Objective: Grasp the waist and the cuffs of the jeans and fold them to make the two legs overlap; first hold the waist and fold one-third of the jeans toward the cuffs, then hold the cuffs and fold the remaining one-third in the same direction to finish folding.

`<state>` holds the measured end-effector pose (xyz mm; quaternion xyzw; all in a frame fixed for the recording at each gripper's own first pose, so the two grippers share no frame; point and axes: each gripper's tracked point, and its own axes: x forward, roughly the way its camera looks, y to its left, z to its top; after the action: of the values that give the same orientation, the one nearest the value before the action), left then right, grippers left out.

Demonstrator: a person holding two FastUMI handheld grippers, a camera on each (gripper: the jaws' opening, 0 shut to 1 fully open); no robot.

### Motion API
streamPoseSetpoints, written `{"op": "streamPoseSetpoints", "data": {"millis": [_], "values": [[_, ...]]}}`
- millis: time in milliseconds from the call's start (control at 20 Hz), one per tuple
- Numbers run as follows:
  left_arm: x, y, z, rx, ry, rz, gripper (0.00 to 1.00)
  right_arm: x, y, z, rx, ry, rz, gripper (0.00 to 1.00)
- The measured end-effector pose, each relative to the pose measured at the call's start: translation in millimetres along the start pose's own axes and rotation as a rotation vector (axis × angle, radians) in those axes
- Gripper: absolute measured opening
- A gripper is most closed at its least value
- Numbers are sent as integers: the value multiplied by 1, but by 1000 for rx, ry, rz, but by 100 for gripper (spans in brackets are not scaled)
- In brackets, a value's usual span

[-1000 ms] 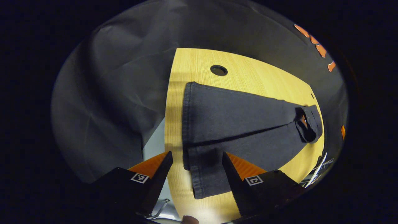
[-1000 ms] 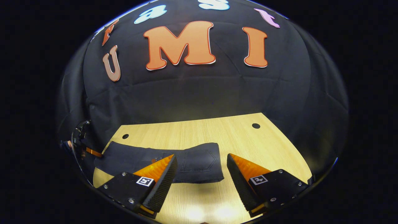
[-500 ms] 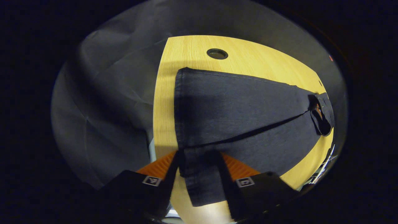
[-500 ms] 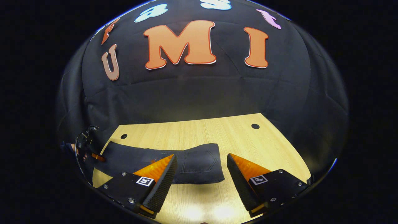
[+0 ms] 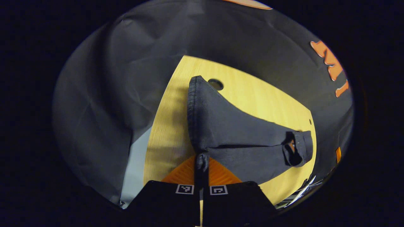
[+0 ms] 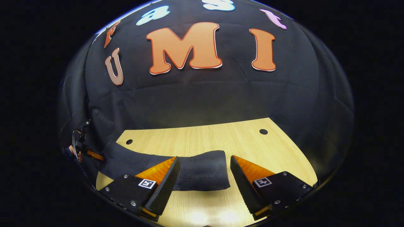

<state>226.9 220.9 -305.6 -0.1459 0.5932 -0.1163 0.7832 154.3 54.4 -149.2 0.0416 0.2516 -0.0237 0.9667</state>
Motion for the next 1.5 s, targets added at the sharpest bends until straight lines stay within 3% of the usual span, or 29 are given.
{"op": "streamPoseSetpoints", "data": {"millis": [300, 750, 1150, 1500], "values": [[-47, -61, 24, 21, -104, -41, 4, -2, 1, 11, -18, -29, 47, 97], [-108, -194, 49, 4, -183, -193, 4, -11, -24, 23, -29, -77, 94, 98], [-96, -333, 46, 45, -147, -274, 4, -14, -65, 34, -19, -117, 96, 97], [-68, -433, 35, 83, -107, -295, 4, -6, -96, 32, 7, -119, 113, 98]]}}
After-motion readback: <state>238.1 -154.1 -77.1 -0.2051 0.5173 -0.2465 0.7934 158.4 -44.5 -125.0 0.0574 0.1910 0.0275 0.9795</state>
